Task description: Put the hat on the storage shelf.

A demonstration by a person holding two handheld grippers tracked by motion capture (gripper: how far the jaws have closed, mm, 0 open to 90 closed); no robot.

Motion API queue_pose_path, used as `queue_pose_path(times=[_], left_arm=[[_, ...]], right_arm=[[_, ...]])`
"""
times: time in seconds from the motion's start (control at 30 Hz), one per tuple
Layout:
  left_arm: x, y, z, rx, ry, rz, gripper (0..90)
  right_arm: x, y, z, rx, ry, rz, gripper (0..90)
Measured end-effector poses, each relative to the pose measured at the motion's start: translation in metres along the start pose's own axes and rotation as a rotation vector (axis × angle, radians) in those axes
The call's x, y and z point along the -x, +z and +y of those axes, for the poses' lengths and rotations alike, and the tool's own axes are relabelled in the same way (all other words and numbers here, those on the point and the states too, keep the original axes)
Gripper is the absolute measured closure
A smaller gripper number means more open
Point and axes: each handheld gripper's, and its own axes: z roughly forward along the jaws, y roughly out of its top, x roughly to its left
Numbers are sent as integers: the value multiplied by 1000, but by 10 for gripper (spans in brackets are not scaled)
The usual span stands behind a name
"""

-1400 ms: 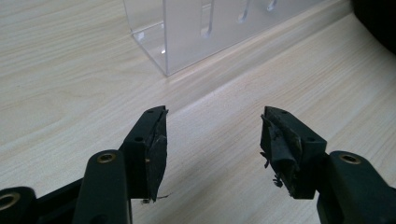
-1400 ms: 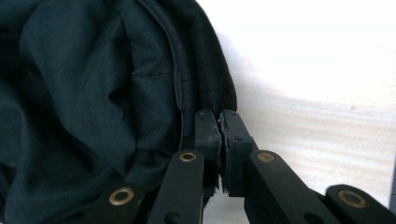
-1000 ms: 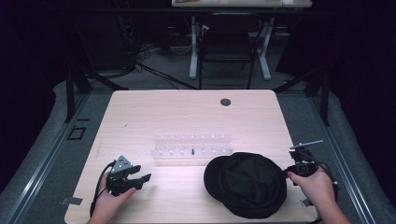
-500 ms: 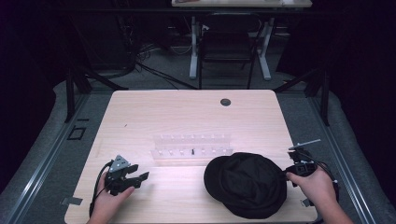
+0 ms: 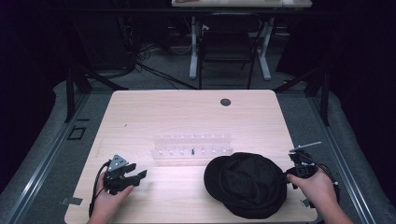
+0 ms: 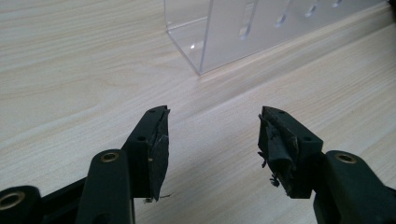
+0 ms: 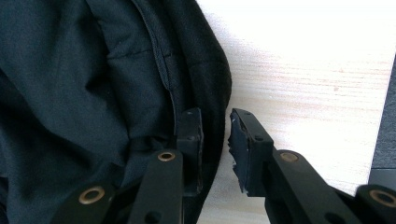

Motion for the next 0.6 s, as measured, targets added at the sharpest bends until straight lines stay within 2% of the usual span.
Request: queue_pose_path(times=[0.2, 0.23, 0.47, 0.6], left_arm=[[0, 0, 0, -6, -7, 3, 434], [-1, 0, 0, -6, -5, 5, 434], [-3, 0, -1, -15, -33, 28, 434], [-6, -1, -1, -21, -55, 51, 433]], right_arm=[[2, 2, -1, -50, 1, -4, 756], [2, 4, -2, -31, 16, -4, 759], [4, 6, -2, -43, 52, 11, 760], [5, 8, -1, -64, 51, 22, 764]])
